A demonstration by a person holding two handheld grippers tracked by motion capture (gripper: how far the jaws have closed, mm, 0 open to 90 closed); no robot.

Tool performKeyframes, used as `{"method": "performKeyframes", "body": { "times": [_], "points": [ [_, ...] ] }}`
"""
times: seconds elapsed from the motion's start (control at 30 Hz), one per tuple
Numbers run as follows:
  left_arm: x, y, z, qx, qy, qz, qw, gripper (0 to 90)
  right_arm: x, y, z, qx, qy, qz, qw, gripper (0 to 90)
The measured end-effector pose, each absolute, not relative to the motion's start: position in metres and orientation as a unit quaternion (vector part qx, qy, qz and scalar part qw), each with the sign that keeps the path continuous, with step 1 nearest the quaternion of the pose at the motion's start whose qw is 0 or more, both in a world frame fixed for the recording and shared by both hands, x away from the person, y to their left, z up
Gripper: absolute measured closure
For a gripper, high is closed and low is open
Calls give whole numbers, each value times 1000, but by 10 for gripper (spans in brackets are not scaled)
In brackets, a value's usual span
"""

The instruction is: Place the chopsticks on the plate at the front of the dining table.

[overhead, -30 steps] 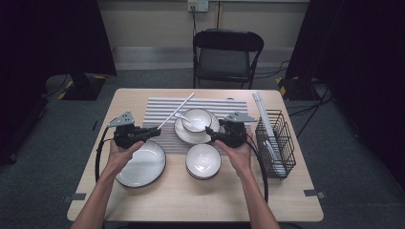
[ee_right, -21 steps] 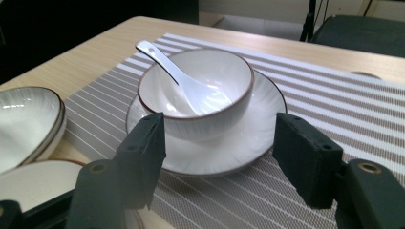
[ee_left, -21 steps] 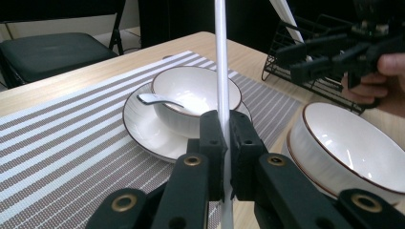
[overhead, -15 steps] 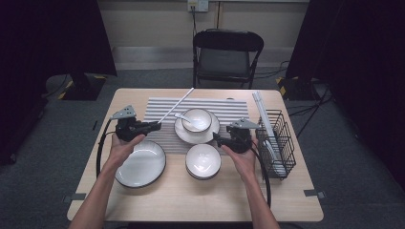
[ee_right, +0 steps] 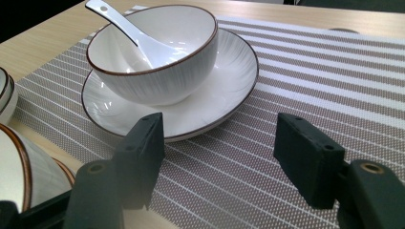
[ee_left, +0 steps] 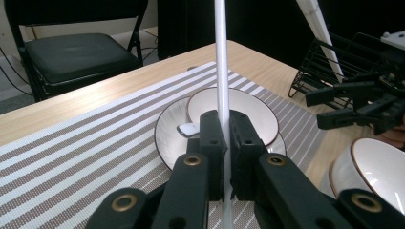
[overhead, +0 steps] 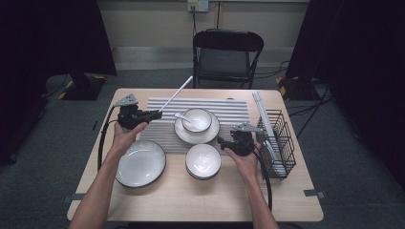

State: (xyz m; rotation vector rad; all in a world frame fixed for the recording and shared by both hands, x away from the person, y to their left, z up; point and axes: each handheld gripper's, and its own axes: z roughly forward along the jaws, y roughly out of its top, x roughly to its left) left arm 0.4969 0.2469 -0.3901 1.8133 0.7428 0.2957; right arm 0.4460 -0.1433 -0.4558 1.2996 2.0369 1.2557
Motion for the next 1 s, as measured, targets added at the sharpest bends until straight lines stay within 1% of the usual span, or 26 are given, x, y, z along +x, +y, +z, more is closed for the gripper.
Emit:
{"method": "performKeyframes", "body": {
  "times": [0.23,0.37,0.47,0.57,0.87,1.0],
  "points": [
    [511,243,-409,772,338,112,526,861,445,-145,-467,472,741,431,205,326],
    [517,244,-416,769,350,106,525,861,444,-146,-471,475,741,427,207,328],
    [520,242,-420,771,355,112,517,861,444,-149,-476,479,741,421,208,327],
    [522,240,-424,775,359,111,508,861,443,-150,-481,486,742,417,198,316],
    [527,241,-435,776,374,97,498,860,443,-148,-489,486,750,402,199,300],
    [528,241,-442,775,380,92,497,860,441,-150,-496,491,750,392,207,295]
  ]
}}
